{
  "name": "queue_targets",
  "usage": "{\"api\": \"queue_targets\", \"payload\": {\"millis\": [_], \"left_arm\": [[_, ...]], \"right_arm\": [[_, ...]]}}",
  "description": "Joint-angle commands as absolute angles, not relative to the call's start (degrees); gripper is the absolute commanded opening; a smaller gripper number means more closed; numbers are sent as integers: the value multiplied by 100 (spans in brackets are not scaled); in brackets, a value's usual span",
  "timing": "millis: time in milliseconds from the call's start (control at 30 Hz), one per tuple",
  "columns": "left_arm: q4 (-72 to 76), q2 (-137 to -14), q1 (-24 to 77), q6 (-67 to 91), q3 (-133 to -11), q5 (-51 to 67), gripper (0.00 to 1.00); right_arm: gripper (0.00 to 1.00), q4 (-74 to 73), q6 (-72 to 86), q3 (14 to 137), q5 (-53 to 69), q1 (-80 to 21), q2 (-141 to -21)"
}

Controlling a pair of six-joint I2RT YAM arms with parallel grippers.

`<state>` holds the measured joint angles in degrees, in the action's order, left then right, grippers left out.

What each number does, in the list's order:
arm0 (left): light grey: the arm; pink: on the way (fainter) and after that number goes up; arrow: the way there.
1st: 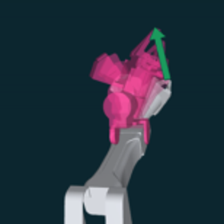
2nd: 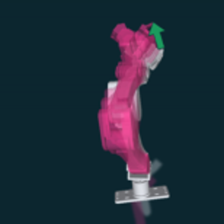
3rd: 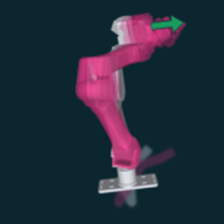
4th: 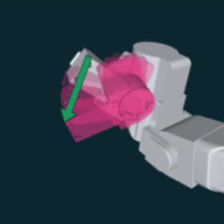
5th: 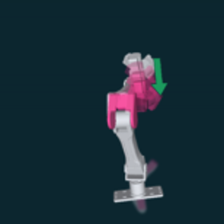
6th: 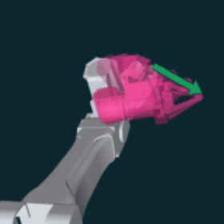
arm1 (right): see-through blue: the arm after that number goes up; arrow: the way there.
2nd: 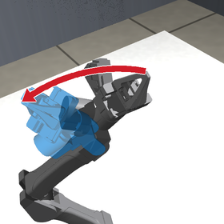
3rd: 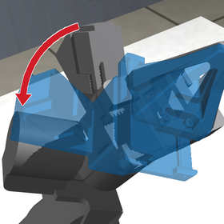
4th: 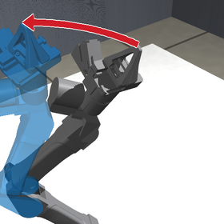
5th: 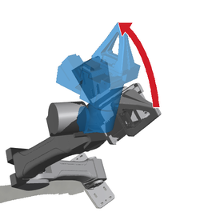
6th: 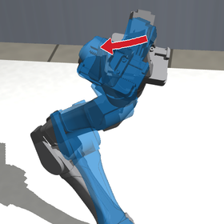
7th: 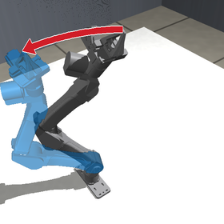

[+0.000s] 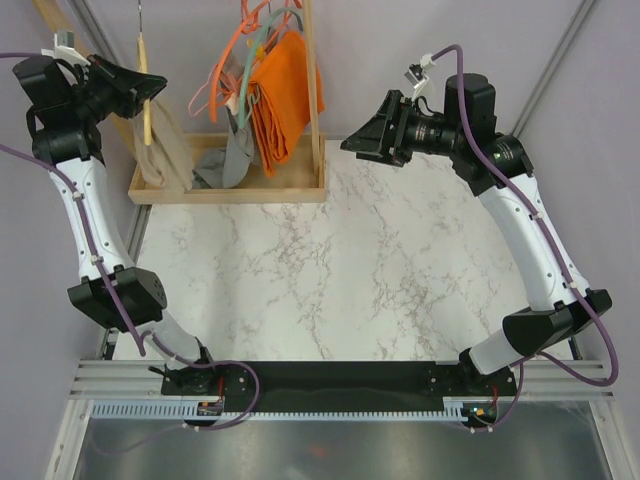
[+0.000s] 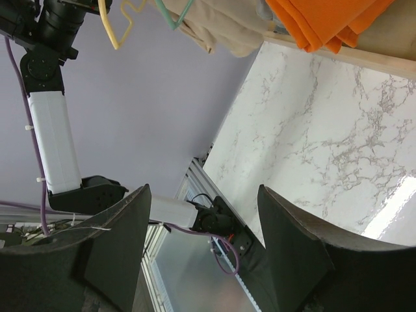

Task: Place the trousers on the hanger
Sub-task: Place the hanger at the clothesline.

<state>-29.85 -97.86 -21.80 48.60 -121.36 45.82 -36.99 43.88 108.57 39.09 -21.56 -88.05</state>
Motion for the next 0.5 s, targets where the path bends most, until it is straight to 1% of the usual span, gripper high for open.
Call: {"api": "queue_targets", "payload": {"millis": [0, 33, 200, 367, 467], "left_arm": [[-1644, -9195, -2162, 4800, -11990, 4949, 2], [-1757, -8993, -2153, 4790, -11736, 4931, 2], [-1828, -8500, -2153, 4895, -11242, 4913, 2], [-1995, -8183, -2171, 4843, -11188, 5045, 2], [-1960, -8374, -2171, 4869, -11495, 5045, 2]], "right_arm": [[74, -3612, 4377, 10942, 3973, -2153, -8736], [74, -3612, 4368, 10960, 3973, -2153, -8736], [74, -3612, 4368, 10934, 3964, -2153, -8710], [74, -3604, 4359, 10907, 3990, -2197, -8675], [74, -3612, 4351, 10881, 3990, -2215, -8649]]}}
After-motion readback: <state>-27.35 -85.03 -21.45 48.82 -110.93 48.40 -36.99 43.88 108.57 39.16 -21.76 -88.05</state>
